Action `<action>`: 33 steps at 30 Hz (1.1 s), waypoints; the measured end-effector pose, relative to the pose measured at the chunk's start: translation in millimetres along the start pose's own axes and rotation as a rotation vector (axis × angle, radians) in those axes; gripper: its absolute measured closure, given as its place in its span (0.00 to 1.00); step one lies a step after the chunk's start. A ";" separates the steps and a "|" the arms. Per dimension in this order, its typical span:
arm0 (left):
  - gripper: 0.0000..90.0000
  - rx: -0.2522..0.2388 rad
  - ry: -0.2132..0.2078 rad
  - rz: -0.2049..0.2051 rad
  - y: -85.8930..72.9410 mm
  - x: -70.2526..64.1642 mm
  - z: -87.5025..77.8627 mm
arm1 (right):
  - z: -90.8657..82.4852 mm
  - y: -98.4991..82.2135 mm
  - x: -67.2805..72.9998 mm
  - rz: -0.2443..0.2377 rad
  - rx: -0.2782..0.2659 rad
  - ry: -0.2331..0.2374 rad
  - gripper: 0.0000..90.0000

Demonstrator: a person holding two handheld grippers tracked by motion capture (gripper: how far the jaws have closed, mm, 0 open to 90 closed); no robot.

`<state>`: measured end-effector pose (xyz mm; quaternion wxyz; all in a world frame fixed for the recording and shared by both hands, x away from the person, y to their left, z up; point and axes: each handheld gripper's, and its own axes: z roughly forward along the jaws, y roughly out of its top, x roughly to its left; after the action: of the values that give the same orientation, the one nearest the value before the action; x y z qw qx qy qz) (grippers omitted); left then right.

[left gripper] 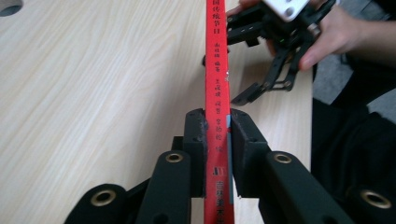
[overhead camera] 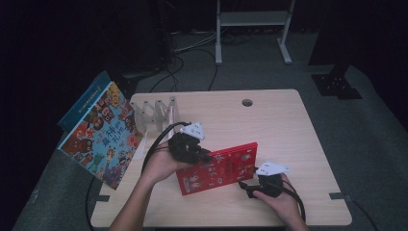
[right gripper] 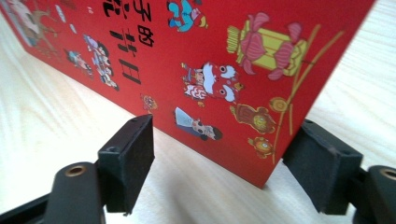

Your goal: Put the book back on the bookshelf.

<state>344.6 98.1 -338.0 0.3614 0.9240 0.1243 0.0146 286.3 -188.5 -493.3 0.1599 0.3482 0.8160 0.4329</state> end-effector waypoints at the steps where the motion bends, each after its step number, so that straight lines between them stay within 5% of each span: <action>1: 0.84 0.010 0.013 0.000 0.3 -0.3 -0.3 | -0.5 -0.5 0.8 0.005 -0.002 0.007 0.28; 19: 0.74 0.119 -0.007 0.085 21.9 -10.7 6.4 | 1.9 -6.1 40.0 -0.065 -0.003 0.018 0.24; 33: 0.73 0.175 -0.088 0.114 36.7 -24.7 33.0 | 10.3 -3.8 64.8 -0.106 0.011 0.053 0.25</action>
<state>332.7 44.3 -336.2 0.2832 0.9573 0.0564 -0.0164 244.7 -138.0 -499.7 0.1589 0.2937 0.8397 0.4283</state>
